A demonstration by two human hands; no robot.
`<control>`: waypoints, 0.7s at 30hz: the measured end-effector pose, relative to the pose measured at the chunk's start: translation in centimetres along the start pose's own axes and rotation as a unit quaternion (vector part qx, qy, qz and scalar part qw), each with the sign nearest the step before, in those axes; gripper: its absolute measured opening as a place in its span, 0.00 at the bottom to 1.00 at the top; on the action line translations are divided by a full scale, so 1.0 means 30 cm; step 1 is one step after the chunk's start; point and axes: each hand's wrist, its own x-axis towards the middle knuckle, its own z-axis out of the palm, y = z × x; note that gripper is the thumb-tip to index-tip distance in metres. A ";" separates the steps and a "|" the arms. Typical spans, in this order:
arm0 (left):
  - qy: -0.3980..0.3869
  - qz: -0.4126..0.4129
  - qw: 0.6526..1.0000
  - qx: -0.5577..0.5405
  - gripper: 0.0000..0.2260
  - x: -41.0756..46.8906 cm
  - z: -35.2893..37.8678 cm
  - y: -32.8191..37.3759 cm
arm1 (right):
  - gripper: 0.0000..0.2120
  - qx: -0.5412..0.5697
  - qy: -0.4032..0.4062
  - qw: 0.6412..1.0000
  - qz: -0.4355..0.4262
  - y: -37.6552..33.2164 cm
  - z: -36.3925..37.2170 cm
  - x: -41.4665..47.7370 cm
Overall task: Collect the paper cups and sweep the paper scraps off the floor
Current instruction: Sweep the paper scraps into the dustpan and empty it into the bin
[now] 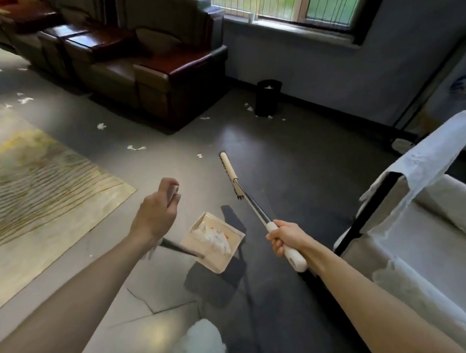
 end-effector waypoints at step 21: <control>-0.018 0.049 0.998 -0.043 0.08 2.019 0.645 0.175 | 0.31 0.015 0.050 0.999 -0.012 -1.276 -0.555 1.354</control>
